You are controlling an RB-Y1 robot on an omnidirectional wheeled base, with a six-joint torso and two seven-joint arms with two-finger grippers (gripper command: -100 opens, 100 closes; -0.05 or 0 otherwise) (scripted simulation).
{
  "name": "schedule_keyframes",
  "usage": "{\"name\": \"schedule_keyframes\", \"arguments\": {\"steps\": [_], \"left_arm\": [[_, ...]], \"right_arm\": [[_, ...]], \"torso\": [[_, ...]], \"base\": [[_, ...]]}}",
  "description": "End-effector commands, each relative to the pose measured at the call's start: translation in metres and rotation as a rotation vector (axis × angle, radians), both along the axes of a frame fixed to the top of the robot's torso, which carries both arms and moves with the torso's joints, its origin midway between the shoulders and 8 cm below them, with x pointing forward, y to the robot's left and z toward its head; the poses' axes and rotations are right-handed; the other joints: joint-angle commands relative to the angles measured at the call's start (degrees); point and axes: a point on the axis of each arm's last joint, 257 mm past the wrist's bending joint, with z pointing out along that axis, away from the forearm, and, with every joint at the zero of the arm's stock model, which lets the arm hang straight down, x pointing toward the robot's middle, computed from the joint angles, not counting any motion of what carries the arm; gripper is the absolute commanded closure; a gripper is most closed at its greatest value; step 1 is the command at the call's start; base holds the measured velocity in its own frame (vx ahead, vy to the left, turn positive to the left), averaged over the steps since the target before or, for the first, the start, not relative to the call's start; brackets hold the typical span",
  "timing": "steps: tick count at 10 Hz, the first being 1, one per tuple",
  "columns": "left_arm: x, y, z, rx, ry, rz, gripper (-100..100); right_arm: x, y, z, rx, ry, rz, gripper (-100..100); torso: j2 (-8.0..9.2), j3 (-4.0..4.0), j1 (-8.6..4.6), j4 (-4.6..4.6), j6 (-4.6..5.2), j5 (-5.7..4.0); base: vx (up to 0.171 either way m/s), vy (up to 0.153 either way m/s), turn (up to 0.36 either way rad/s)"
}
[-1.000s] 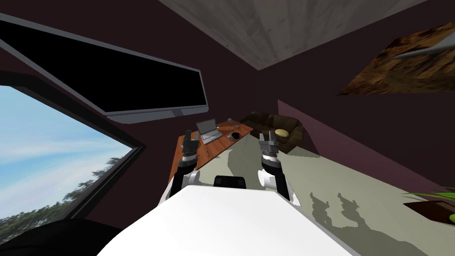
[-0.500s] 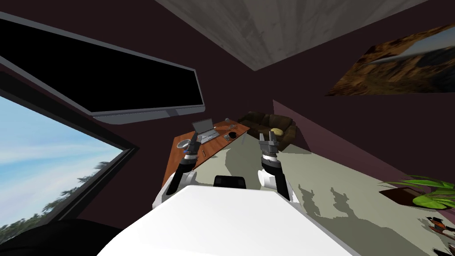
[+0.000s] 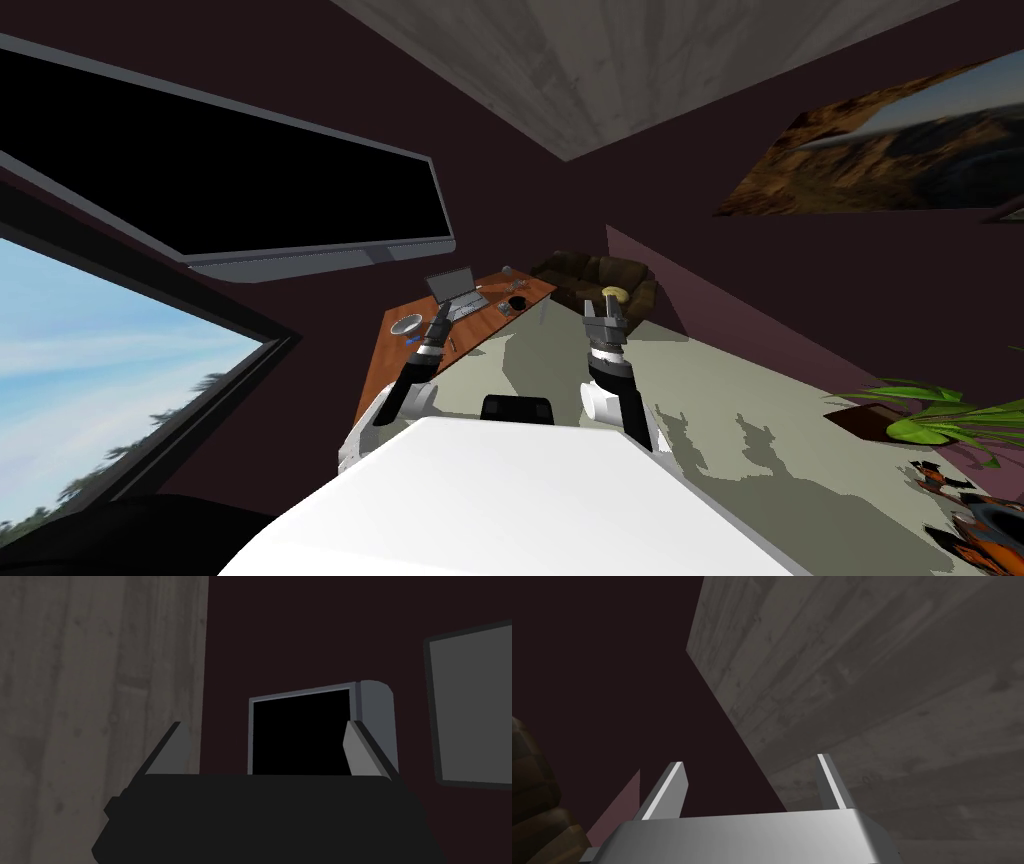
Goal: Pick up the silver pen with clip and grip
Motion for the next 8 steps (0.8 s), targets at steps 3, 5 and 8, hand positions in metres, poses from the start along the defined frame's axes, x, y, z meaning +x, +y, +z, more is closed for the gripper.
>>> {"name": "schedule_keyframes", "arguments": {"steps": [3,5,8], "left_arm": [[0.015,0.021,-0.04,0.05,0.133,0.029,-100],[0.02,0.031,-0.057,0.068,0.19,0.043,-100],[0.026,0.051,-0.088,0.103,0.293,0.071,-100]], "right_arm": [[0.0,0.0,0.0,0.0,0.0,0.0,0],[0.0,0.0,0.0,0.0,0.0,0.0,0],[0.0,0.0,0.0,0.0,0.0,0.0,0]], "torso": [[0.0,0.0,-0.07,0.0,-0.01,-0.02],[-0.05,-0.03,0.08,-0.01,-0.01,0.01],[-0.06,-0.03,-0.04,-0.01,-0.02,-0.02]], "base": [[-0.012,-0.09,-0.061],[-0.007,-0.052,-0.046],[0.001,-0.088,-0.066]]}}
